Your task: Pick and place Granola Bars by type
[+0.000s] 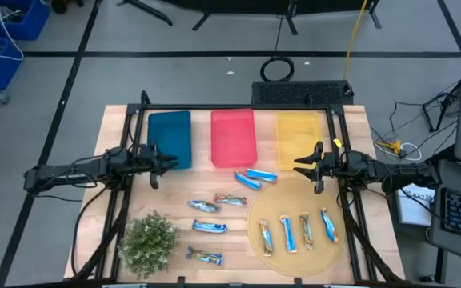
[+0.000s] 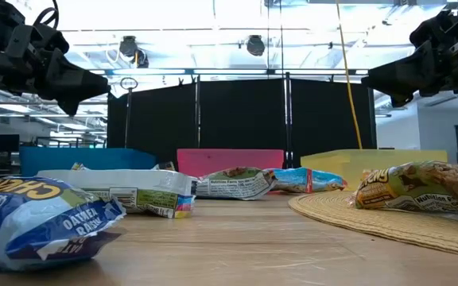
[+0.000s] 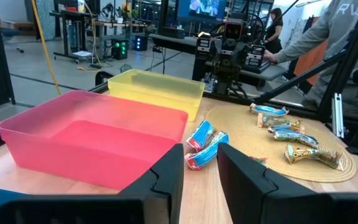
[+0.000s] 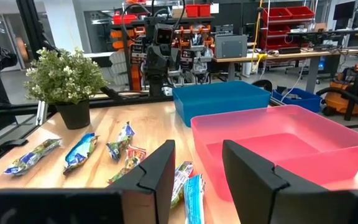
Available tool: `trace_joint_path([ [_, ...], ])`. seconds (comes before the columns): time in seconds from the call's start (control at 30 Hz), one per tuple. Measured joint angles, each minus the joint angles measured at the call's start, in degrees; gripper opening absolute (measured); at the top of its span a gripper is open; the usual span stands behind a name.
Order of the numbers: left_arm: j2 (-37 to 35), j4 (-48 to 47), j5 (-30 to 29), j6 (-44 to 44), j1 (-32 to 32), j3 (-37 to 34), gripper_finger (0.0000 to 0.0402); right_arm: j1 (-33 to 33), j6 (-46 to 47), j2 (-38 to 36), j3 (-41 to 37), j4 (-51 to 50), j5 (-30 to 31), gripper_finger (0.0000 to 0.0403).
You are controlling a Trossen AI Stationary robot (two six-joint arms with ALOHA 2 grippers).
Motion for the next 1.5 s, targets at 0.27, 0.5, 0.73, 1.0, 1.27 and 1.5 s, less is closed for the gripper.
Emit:
trace_joint_path([
  [0.27, 0.0, 0.0, 0.0, 0.0, 0.0, 0.0, 0.0104, 0.0, 5.1, 0.0, 0.0, 5.0, 0.1, 0.0125],
  [0.5, 0.0, 0.0, 0.0, 0.0, 0.0, 0.0, 0.0104, 0.0, 9.5, 1.1, 3.2, 7.0, -3.6, 0.0125],
  [0.73, 0.0, 0.0, 0.0, 0.0, 0.0, 0.0, 0.0104, 0.1, 17.5, 12.4, 17.1, -14.9, -3.2, 0.0122],
  [1.0, 0.0, 0.1, 0.0, -0.1, 0.0, 0.0, 0.0104, 5.4, 39.7, 37.1, 33.8, -41.8, -15.3, 0.0093],
  [1.27, 0.0, 0.1, 0.0, -0.1, 0.0, 0.0, 0.0104, 13.1, 61.2, 51.4, 36.5, -51.9, -29.3, 0.0077],
  [1.5, 0.0, 0.1, 0.0, 0.0, 0.0, 0.0, 0.0104, 20.8, 76.7, 52.2, 36.5, -57.7, -30.0, 0.0076],
])
